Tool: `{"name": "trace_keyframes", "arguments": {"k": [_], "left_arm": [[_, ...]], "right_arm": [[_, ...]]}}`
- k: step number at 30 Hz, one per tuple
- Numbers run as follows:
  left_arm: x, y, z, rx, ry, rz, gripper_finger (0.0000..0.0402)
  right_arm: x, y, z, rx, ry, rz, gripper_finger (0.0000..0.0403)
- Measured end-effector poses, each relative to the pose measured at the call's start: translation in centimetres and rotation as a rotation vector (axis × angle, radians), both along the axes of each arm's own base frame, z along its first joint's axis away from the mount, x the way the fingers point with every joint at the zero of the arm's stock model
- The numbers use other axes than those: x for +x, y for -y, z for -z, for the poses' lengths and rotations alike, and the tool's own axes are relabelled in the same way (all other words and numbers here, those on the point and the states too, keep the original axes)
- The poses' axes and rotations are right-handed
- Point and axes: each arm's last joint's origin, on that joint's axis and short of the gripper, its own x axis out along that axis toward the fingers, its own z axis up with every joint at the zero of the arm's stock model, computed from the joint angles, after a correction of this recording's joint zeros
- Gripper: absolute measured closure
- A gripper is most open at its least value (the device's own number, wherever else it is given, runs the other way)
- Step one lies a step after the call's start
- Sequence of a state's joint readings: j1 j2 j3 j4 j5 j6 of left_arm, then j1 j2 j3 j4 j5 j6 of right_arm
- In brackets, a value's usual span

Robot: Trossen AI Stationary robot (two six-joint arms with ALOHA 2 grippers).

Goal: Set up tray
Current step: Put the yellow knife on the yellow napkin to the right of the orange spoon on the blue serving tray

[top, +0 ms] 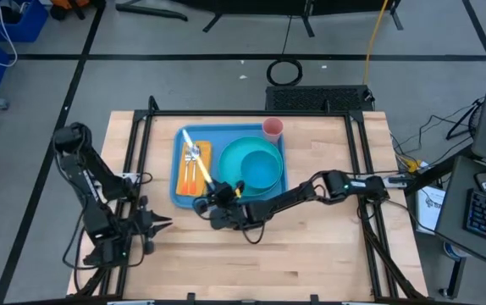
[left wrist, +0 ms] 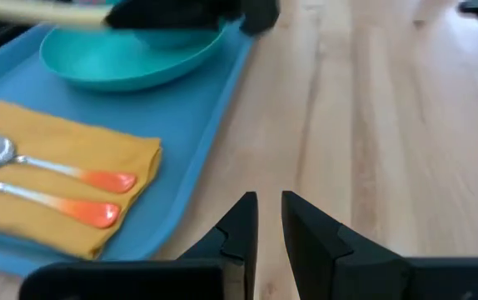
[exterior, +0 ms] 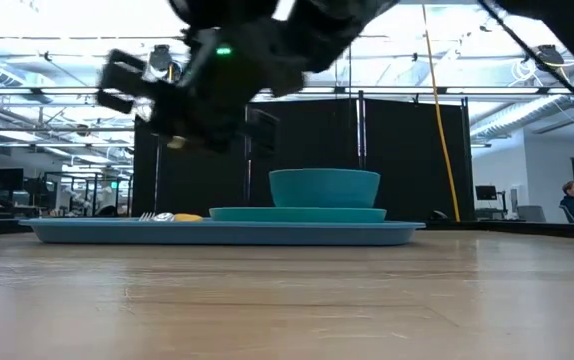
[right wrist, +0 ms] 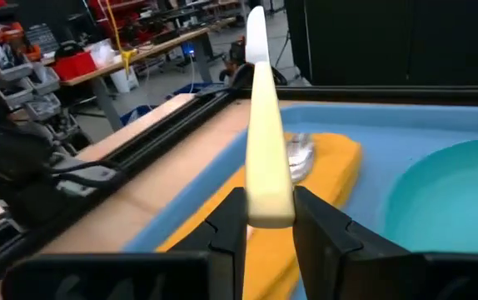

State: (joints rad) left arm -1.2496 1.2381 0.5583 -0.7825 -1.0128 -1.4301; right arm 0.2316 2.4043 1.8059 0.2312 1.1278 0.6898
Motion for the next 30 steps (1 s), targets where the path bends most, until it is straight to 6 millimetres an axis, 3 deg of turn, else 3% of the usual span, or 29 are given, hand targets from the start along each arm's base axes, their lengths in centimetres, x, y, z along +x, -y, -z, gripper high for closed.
{"name": "trace_keyframes", "arguments": {"k": [8, 15, 30], "left_arm": [[-2.4, 0.7, -0.6, 0.007, 0.069, 0.155, 0.0339], [-4.3, 1.1, -0.8, 0.007, 0.125, 0.261, 0.0339], [-5.8, 0.8, -0.7, 0.062, 0.06, 0.357, 0.0339]], "right_arm": [[3.7, 0.2, 1.6, 0.018, -0.023, 0.035, 0.0339], [3.5, 0.1, 2.4, 0.068, 0.03, 0.091, 0.0339], [3.4, -0.7, 2.3, 0.173, 0.168, 0.102, 0.0339]]}}
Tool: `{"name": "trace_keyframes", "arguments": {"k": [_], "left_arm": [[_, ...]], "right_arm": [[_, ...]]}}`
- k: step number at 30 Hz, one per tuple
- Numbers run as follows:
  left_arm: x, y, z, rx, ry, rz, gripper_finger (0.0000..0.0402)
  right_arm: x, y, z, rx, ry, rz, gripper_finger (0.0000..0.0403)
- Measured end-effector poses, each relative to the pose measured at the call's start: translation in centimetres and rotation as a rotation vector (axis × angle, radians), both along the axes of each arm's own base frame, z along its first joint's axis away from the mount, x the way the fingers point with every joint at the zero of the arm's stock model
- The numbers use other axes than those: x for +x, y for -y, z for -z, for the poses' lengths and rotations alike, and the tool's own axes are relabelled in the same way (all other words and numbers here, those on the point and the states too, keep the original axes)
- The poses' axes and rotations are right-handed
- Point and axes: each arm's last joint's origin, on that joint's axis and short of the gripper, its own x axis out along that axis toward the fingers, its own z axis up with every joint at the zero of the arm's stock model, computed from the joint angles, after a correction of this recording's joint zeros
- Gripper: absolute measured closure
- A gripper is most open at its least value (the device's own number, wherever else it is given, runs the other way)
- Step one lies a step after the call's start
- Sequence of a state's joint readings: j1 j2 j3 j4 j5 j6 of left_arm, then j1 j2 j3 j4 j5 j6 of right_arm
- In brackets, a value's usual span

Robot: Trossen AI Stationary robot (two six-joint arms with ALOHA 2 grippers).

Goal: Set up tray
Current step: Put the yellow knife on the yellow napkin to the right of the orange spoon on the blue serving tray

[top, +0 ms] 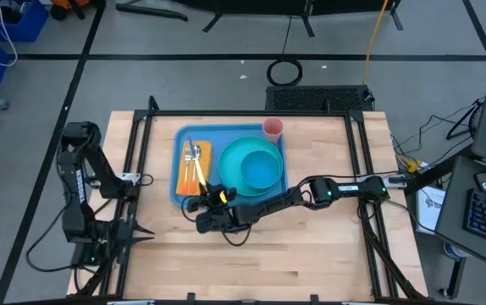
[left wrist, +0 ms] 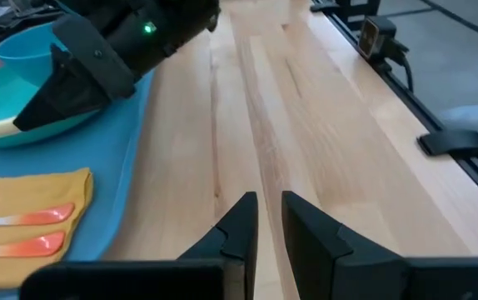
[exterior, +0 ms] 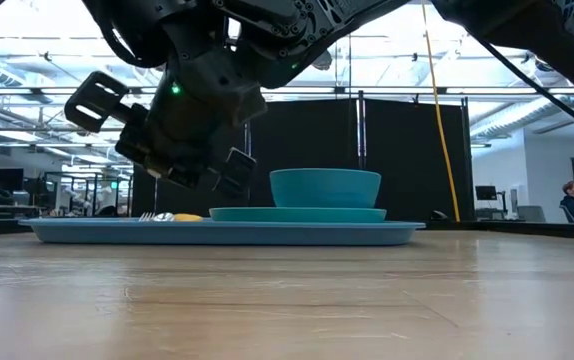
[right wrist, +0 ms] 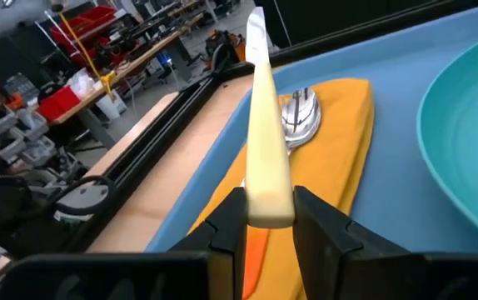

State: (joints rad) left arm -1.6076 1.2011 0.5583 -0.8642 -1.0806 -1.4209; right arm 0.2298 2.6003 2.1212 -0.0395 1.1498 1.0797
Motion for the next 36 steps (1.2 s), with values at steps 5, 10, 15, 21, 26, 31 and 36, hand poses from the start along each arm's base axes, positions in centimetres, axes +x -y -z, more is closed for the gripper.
{"name": "trace_keyframes", "arguments": {"k": [5, 10, 15, 21, 26, 31, 36], "left_arm": [[-0.6, 0.1, 0.0, 0.001, -0.007, 0.034, 0.0339], [-0.7, 0.0, 0.0, 0.006, -0.007, 0.045, 0.0339], [-0.7, 0.0, 0.0, 0.006, -0.007, 0.045, 0.0339], [-0.7, 0.0, 0.0, 0.006, -0.006, 0.045, 0.0339], [-0.7, 0.0, 0.0, 0.006, -0.006, 0.045, 0.0339], [-0.7, 0.0, 0.0, 0.006, -0.007, 0.045, 0.0339], [-0.7, 0.0, 0.0, 0.006, -0.006, 0.045, 0.0339]], "right_arm": [[-0.3, -0.8, 0.2, -0.014, -0.037, -0.019, 0.0339], [-0.4, -0.7, 0.5, 0.027, -0.032, -0.02, 0.0339], [-0.6, -0.4, 0.7, 0.05, -0.018, -0.001, 0.034], [-0.4, 0.2, 0.8, 0.08, -0.004, 0.0, 0.034], [-0.4, 0.4, 0.9, 0.094, 0.005, 0.008, 0.0332], [-0.5, 0.4, 0.9, 0.093, 0.001, 0.008, 0.0337], [-0.5, 0.5, 0.9, 0.093, 0.001, 0.009, 0.0335]]}}
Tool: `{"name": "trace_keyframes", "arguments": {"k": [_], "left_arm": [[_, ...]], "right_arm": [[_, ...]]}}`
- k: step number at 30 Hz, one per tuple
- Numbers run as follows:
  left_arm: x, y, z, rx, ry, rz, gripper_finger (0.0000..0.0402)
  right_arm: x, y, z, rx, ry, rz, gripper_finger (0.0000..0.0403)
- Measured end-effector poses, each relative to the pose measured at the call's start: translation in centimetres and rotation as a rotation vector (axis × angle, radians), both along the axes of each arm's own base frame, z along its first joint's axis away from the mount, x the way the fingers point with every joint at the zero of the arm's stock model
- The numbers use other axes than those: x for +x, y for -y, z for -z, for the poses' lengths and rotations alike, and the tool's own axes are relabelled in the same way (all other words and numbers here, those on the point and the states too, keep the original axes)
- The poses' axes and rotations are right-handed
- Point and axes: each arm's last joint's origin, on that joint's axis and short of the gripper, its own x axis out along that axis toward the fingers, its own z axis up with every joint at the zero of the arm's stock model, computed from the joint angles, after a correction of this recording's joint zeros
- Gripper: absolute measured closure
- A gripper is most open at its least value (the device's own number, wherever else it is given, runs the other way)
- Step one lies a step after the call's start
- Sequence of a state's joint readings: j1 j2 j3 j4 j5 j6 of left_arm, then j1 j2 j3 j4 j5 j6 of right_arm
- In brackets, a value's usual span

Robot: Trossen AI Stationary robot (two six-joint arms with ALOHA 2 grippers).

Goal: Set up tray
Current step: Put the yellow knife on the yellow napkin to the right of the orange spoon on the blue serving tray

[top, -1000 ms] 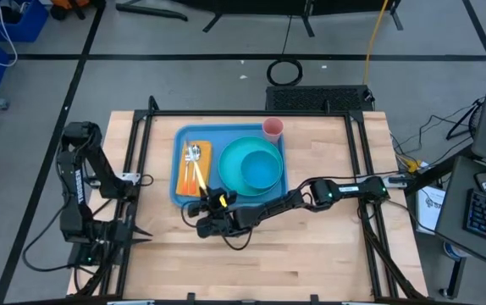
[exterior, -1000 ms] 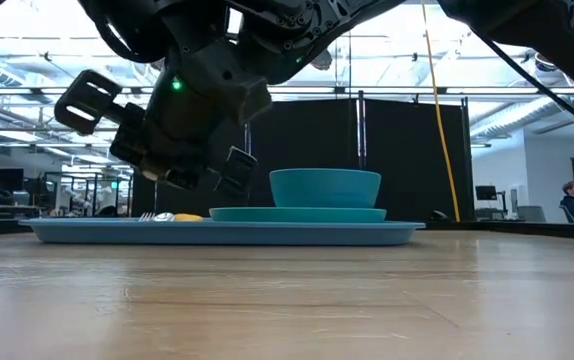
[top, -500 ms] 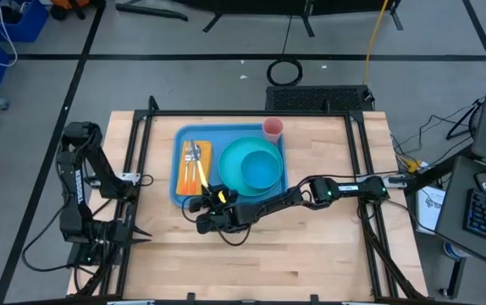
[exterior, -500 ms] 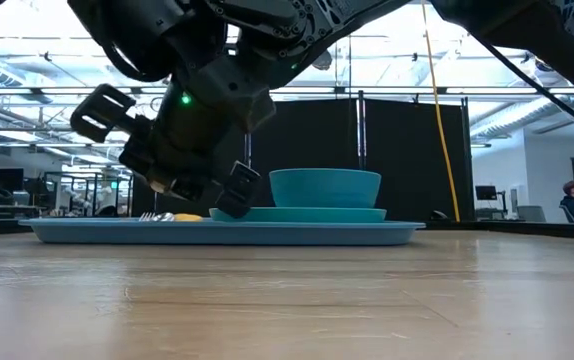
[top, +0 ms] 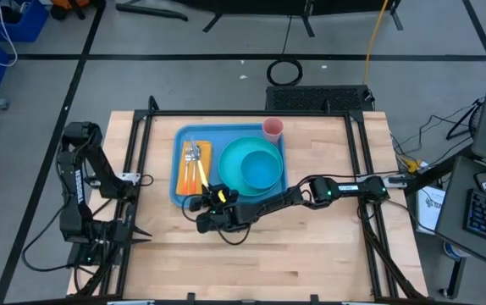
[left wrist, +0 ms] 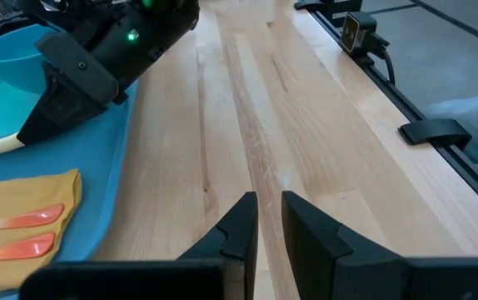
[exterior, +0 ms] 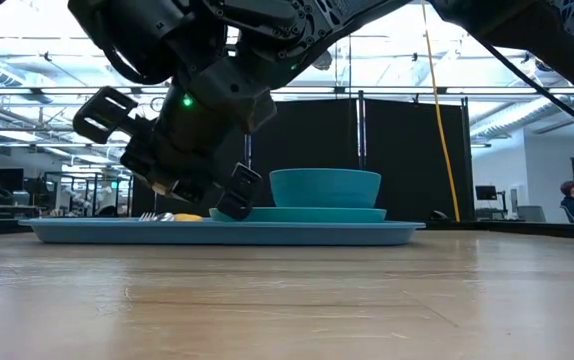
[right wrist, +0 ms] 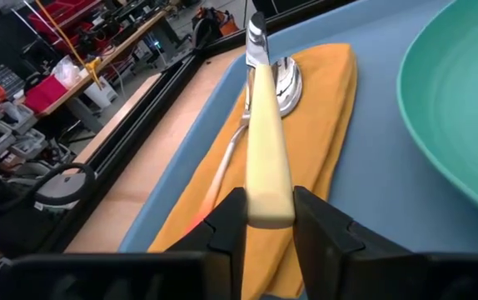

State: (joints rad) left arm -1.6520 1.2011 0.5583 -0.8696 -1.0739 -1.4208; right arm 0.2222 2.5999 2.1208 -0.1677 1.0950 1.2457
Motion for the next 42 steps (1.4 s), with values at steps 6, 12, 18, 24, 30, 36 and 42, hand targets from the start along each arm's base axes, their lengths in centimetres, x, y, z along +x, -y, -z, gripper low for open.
{"name": "trace_keyframes", "arguments": {"k": [6, 12, 18, 24, 30, 36, 42], "left_arm": [[0.0, 0.0, 0.0, 0.0, 0.0, 0.0, 0.0339], [0.0, 0.0, 0.0, 0.0, 0.0, 0.0, 0.0339], [0.0, 0.01, 0.0, -0.001, -0.001, 0.0, 0.0339], [0.0, 0.01, 0.0, -0.001, -0.001, 0.0, 0.0339], [0.0, 0.01, 0.0, -0.002, -0.001, 0.0, 0.0339], [0.0, 0.01, 0.0, -0.001, -0.001, 0.0, 0.0339], [0.0, 0.01, 0.0, -0.001, -0.002, 0.0, 0.0339]], "right_arm": [[0.0, 0.0, 0.0, 0.0, 0.001, 0.0, 0.0327], [0.0, 0.0, -0.01, 0.0, 0.001, 0.0, 0.0331], [0.02, 0.0, -0.02, 0.001, 0.005, 0.0, 0.0322], [0.03, -0.01, -0.02, 0.001, 0.006, 0.0, 0.0323], [0.03, -0.01, -0.03, 0.001, 0.006, 0.0, 0.0316], [0.11, -0.02, -0.12, -0.002, 0.012, -0.003, 0.0315], [0.1, -0.02, -0.13, -0.004, 0.013, 0.001, 0.0315]]}}
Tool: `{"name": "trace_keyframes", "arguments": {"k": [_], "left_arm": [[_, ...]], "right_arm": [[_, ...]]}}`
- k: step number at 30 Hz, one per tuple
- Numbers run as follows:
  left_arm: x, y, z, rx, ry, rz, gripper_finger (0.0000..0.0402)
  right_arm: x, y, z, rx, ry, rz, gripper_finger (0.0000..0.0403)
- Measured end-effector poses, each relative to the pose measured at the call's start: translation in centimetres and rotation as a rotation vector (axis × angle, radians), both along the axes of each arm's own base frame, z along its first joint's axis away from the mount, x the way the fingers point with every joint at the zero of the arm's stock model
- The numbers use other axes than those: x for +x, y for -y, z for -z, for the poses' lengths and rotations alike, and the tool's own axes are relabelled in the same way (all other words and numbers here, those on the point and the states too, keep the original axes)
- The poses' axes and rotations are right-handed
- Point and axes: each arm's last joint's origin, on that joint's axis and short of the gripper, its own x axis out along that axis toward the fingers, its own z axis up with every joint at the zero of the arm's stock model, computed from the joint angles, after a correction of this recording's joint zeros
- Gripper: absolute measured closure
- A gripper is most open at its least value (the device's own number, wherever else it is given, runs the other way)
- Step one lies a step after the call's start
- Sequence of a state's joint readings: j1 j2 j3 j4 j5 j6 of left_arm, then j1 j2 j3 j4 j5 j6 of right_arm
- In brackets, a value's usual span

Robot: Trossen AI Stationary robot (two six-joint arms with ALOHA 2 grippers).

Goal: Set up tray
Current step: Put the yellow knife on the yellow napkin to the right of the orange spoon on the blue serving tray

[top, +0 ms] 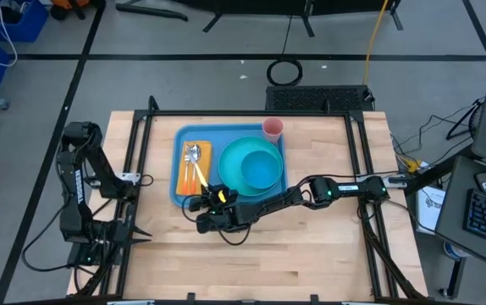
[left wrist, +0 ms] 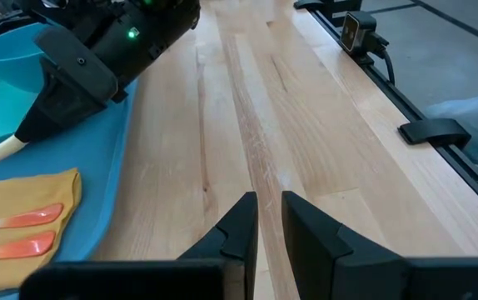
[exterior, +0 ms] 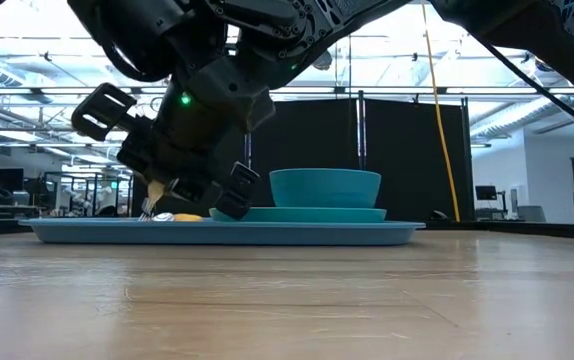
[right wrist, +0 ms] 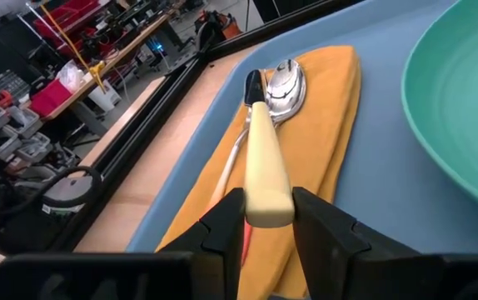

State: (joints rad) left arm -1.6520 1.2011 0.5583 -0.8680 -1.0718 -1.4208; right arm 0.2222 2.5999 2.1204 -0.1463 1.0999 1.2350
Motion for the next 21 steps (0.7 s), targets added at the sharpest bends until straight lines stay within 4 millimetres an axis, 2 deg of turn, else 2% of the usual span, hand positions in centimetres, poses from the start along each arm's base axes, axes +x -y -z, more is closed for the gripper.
{"name": "trace_keyframes", "arguments": {"k": [8, 14, 21], "left_arm": [[0.0, 0.0, 0.0, 0.001, -0.001, 0.0, 0.0339], [0.0, 0.0, 0.0, 0.004, 0.0, 0.002, 0.0339], [0.0, 0.0, 0.0, 0.004, 0.0, 0.002, 0.0339]], "right_arm": [[-0.2, -0.3, -0.1, -0.067, -0.001, 0.057, 0.0342], [-0.6, -1.8, -0.4, -0.142, -0.022, 0.076, 0.0342], [-0.6, -1.8, -0.4, -0.117, 0.018, 0.087, 0.0342]]}}
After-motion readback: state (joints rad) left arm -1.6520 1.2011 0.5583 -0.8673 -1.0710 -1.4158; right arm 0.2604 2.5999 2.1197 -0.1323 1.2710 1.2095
